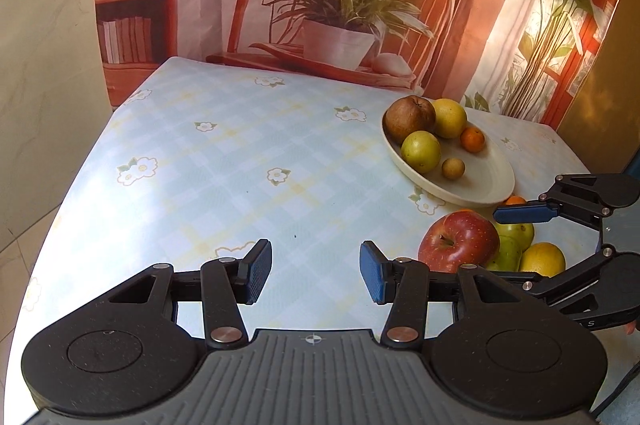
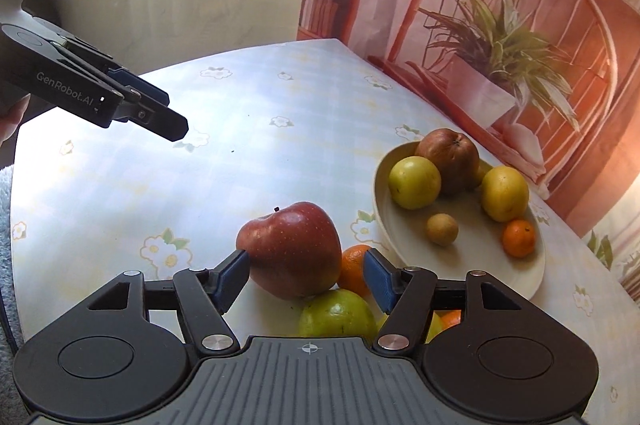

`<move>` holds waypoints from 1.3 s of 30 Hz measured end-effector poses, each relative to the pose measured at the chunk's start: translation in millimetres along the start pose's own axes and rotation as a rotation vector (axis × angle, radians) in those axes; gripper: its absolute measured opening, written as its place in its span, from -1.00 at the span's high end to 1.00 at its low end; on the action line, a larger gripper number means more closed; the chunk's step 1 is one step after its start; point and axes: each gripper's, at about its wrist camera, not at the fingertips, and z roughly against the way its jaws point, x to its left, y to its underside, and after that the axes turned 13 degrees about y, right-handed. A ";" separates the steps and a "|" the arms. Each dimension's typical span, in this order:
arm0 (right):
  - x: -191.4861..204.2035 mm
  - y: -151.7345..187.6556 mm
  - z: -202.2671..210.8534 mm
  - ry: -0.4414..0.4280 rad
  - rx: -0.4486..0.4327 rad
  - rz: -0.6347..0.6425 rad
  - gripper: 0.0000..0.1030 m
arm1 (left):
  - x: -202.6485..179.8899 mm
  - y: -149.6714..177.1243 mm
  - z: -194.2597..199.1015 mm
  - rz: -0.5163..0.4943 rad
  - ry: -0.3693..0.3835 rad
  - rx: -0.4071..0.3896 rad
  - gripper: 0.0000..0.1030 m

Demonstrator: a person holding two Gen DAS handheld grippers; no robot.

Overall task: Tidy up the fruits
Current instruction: 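Close the right tool on the large red apple while the left tool clamps its top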

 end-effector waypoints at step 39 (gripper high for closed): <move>18.8 18.3 -10.2 -0.089 -0.013 -0.296 -0.08 | 1.7 5.9 -1.2 0.052 0.076 0.011 0.03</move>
